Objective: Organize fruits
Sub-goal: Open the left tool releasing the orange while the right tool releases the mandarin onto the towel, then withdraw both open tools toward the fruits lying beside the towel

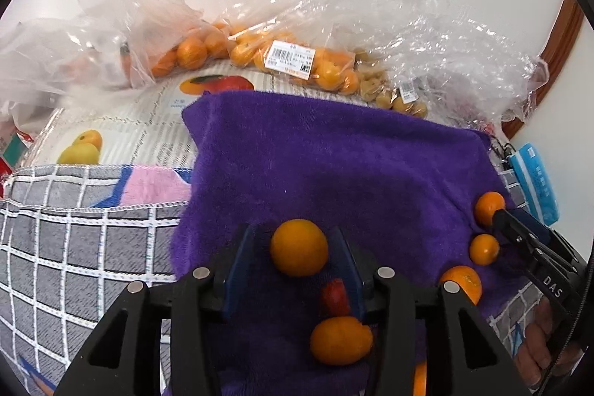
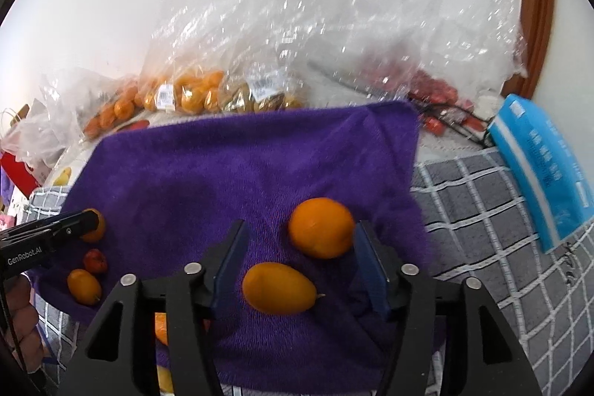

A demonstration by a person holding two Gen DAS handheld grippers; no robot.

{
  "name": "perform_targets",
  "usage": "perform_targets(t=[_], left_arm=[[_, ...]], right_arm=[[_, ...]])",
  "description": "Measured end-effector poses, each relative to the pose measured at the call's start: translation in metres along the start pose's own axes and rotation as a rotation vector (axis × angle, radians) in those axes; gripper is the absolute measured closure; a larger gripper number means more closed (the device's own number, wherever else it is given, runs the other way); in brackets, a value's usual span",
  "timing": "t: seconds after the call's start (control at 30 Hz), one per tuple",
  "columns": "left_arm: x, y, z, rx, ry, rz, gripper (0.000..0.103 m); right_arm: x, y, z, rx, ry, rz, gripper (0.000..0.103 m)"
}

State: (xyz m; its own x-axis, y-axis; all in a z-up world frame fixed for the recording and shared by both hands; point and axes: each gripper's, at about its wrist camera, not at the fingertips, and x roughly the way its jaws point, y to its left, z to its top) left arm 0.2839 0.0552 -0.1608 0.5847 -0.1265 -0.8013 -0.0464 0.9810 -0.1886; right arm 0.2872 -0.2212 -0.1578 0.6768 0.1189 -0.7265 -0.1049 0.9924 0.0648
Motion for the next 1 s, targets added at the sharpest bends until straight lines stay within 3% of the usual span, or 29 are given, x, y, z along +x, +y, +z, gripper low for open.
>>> perform_targets(t=[0.33, 0.67, 0.73, 1.0], left_arm=[[-0.060, -0.004, -0.017, -0.011, -0.065, -0.008, 0.060], [-0.109, -0.011, -0.067, 0.022, -0.101, -0.013, 0.060], [-0.108, -0.009, -0.077, 0.020, -0.098, -0.009, 0.060], [-0.086, 0.005, -0.127, 0.011, -0.020, 0.014, 0.060]], right_arm=[[-0.067, 0.014, -0.007, -0.032, -0.090, -0.019, 0.036], [-0.119, 0.024, -0.039, 0.000, -0.115, -0.019, 0.036], [-0.121, 0.029, -0.048, -0.023, -0.068, -0.012, 0.036], [-0.123, 0.041, -0.085, -0.057, -0.061, -0.006, 0.036]])
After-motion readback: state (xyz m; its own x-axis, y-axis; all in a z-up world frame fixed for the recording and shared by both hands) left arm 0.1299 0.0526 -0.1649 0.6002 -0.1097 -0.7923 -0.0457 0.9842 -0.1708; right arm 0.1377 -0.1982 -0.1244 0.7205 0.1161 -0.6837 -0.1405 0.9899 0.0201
